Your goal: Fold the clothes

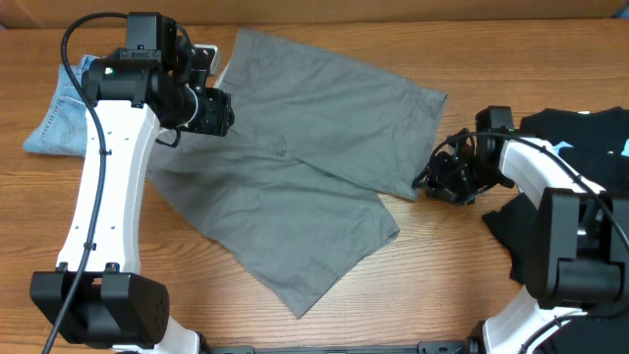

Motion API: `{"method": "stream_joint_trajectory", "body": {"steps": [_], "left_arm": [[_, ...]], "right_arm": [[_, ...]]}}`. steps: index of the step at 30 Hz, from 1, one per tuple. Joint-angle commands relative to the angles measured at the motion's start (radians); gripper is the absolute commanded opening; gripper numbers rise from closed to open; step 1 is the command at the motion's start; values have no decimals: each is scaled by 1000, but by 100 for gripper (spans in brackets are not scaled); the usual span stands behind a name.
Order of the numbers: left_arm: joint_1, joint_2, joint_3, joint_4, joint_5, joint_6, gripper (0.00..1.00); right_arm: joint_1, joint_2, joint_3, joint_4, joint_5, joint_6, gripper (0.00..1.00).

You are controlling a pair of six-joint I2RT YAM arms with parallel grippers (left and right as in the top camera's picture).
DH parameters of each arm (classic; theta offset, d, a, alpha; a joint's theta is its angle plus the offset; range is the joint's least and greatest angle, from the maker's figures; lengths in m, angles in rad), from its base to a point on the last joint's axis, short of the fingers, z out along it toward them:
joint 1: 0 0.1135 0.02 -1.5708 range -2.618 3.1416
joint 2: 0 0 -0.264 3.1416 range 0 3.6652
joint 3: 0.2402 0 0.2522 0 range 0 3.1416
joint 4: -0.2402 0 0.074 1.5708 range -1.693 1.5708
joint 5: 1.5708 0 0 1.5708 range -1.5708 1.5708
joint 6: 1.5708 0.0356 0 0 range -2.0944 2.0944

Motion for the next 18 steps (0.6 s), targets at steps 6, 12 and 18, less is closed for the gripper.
{"method": "stream_joint_trajectory", "body": {"steps": [6,12,18], "left_arm": [[1,-26,0,5,-6,23,62],[1,-26,0,12,-6,23,63],[1,-26,0,11,-31,23,64]], "right_arm": [[83,-8,-17,31,-64,-25,34],[112,-9,-14,42,77,39,4],[55,-31,-13,-2,95,40,4]]}}
